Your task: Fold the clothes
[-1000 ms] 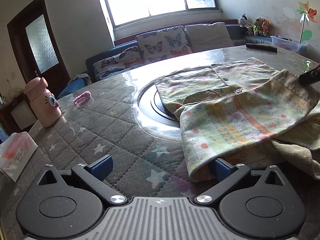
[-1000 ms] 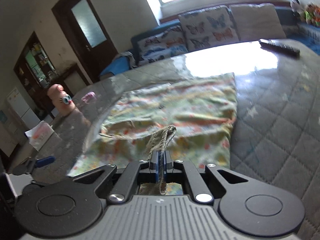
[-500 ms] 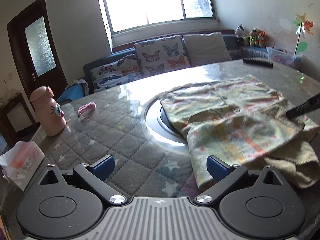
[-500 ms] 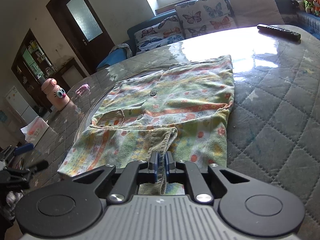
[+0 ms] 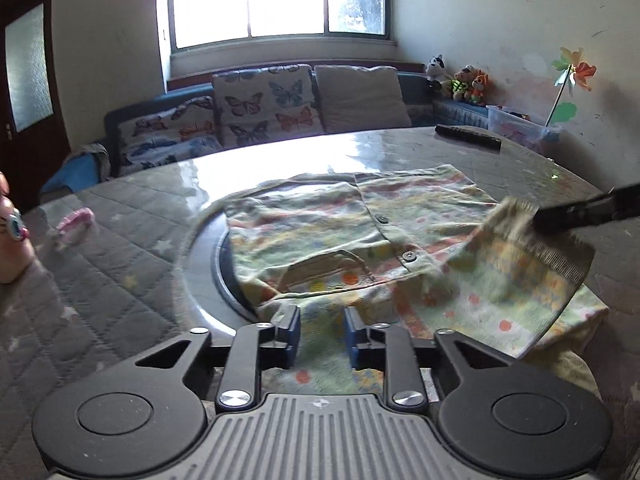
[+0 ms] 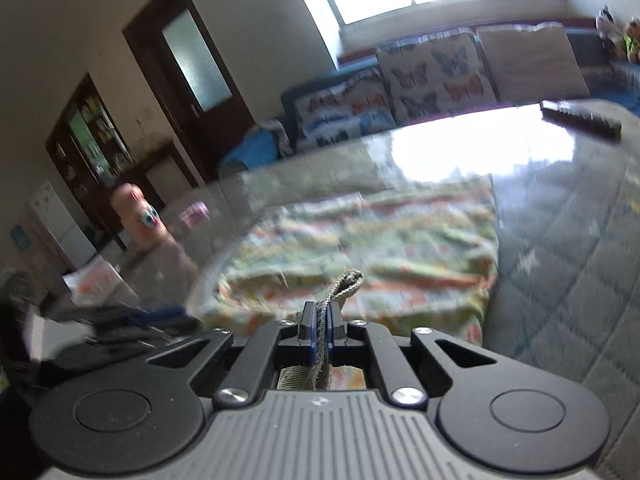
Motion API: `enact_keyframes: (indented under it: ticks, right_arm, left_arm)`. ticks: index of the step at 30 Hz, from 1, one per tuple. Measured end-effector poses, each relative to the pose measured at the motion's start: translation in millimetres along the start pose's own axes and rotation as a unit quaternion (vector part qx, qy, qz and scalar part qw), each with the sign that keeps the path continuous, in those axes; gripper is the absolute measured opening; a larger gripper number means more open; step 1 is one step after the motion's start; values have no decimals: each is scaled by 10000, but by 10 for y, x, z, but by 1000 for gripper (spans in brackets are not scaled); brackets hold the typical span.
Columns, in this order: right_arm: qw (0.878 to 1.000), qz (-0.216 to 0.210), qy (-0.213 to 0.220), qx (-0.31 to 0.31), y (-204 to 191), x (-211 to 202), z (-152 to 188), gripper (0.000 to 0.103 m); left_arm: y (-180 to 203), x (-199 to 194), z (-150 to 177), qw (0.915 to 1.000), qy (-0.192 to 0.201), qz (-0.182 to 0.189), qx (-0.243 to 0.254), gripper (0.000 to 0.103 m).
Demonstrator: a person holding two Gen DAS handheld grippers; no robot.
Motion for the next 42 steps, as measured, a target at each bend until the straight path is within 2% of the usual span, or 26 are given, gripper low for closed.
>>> enact_keyframes:
  ticks: [2,8,12,16,19,25,31,35,38,42]
  right_arm:
    - [9999,88,66,-12,28,-19,-22,4]
    - [9975,468,-480,209,291,177,294,6]
    - [9976,577,-387,60,320,136,247,8]
    - [9982,428,-265,-339,183,201,111,8]
    - [9969,335,-265,-655,68,383,70,8]
    - [9933,253,-631,-938,-24,719,159,9]
    - [9902,-3,-513,-1297,-265,687,125,9]
    - [9871,-200,-586,-1476,-413,846,141,9]
    - [9851,-168,-656,-1581,-438,935,190,9]
    - [9869,-74,-665,-1466,-336,848,223,9]
  left_arm:
    - [1,115,13,10000,-69,-64,32,16]
    - [-129,238,57,9991,-141,-395,-11,15]
    - [-175,190,13,9987,-126,-489,21,15]
    - [-141,166,-86,9990,-11,-443,65,16]
    - [-119,251,-103,9989,-64,-454,109,17]
    - [-54,271,-113,9990,-56,-394,186,18]
    - [18,243,-114,9992,-10,-306,259,18]
    - [185,275,-125,9993,-33,-63,355,18]
    - [280,364,-94,9988,-112,-17,479,19]
    - [278,423,-36,9984,-166,-85,538,22]
Point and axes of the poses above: each gripper's, at about its wrist camera, not at the fingertips, and x roughly the way its jaws point, y to its right, z to its underside, the point moved 5 cm from there along x, roughly the way its jaws point, and after that the axes turned 7 degrees about -x, right-handed, at the moved point
